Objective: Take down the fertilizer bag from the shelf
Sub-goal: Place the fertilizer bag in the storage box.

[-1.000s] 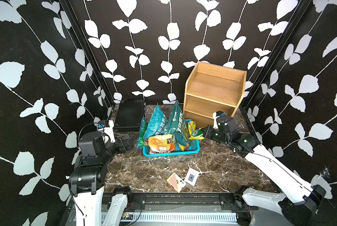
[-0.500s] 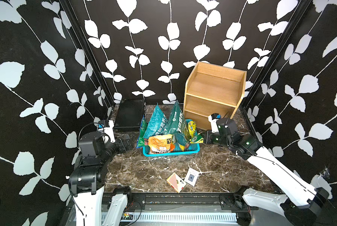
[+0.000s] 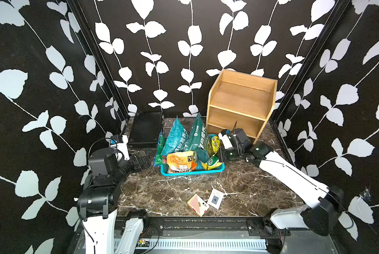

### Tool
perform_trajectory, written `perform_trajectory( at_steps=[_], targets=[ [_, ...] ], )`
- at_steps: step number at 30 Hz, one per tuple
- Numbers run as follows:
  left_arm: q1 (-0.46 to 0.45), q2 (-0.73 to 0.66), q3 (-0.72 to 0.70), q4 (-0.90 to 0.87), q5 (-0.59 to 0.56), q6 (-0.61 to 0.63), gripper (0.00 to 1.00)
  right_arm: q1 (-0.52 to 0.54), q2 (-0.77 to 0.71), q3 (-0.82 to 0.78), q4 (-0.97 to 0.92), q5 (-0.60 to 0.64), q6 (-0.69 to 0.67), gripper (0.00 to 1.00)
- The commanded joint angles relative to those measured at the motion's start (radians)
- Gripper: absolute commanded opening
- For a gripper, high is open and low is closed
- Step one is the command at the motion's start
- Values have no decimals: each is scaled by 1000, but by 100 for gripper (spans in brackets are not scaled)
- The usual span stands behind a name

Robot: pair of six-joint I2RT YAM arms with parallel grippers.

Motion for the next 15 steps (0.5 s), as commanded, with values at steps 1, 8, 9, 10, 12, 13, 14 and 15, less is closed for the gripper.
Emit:
perform_trajectory(
  at_steps=[1, 8, 9, 10, 12, 13, 14, 15],
  targets=[
    [3, -4, 5, 11, -1, 9, 99, 7, 29, 103, 80, -45, -58, 0],
    [3, -6, 6, 11, 1, 10, 99, 7, 90, 86, 107, -13, -54, 0],
    [3, -4, 6, 11, 1, 9, 99, 6, 92, 76, 121, -28, -42, 0],
    [3, -5, 6, 12, 1, 9, 99, 8, 91, 72, 131, -47, -34, 0],
    [3, -5, 5, 11, -2, 9, 99, 18, 76, 67, 148, -56, -10, 0],
    [3, -6, 6, 11, -4, 9, 99, 26, 63, 63, 154, -43, 6, 0],
    [3, -6, 6, 10, -5, 9, 99, 37, 45, 54, 166, -28, 33, 0],
    [3, -6, 5, 11, -5, 9, 99, 47, 24, 43, 180, -14, 63, 0]
  ],
)
